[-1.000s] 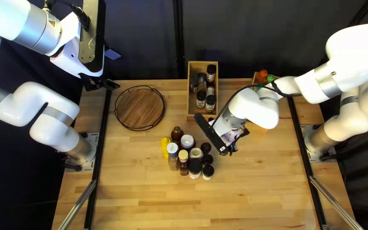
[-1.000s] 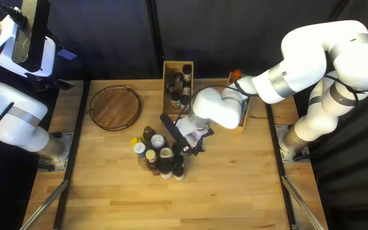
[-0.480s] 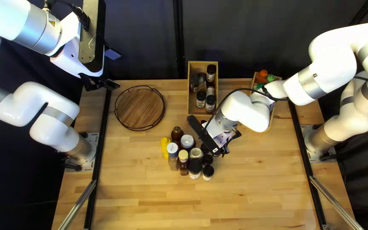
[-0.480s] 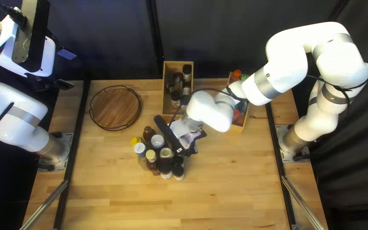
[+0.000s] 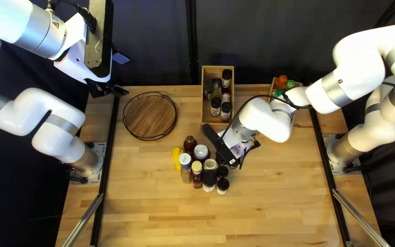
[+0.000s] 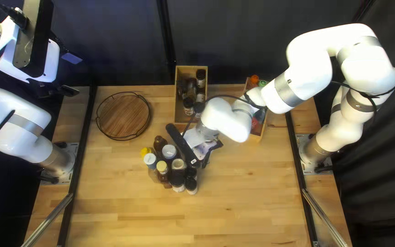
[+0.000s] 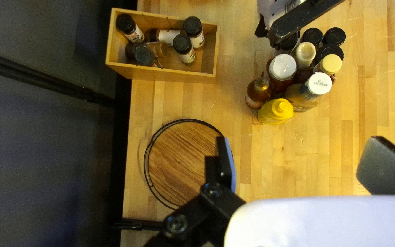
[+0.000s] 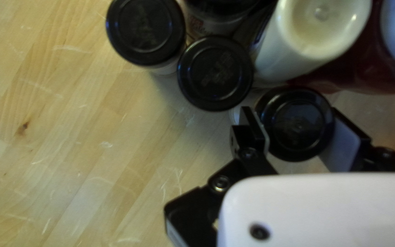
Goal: Separate condiments, baby food and spices and place it in 3 different racks/containers
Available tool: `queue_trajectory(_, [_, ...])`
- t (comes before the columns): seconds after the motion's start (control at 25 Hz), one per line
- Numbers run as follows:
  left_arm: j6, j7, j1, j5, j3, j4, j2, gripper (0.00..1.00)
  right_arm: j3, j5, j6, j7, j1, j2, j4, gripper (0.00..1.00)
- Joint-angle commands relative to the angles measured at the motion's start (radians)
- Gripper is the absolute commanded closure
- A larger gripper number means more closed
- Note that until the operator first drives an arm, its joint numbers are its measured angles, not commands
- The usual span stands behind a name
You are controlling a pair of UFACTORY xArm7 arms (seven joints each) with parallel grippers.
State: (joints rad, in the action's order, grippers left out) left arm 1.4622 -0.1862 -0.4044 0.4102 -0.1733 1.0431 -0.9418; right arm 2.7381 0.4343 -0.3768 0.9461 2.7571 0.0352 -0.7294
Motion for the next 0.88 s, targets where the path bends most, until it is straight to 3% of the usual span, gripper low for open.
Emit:
queue_trajectory(0.04, [0.0, 0.0, 0.0, 0.0, 0.0, 0.0, 0.0, 0.0, 0.036, -0.042, -0.105, -0.051, -0.042, -0.092, -0.017, 1.0])
queue_trajectory(0.16, [0.0, 0.0, 0.0, 0.0, 0.0, 0.0, 0.0, 0.0, 0.062, -0.103, -0.169, -0.106, -0.081, -0.102, -0.079, 1.0])
queue_trajectory(0.36, [0.0, 0.0, 0.0, 0.0, 0.0, 0.0, 0.0, 0.0, 0.086, -0.226, -0.185, -0.259, -0.128, -0.081, -0.16, 1.0])
queue_trajectory(0.88, [0.0, 0.0, 0.0, 0.0, 0.0, 0.0, 0.0, 0.0, 0.121, -0.468, -0.113, -0.504, -0.16, -0.005, -0.183, 1.0])
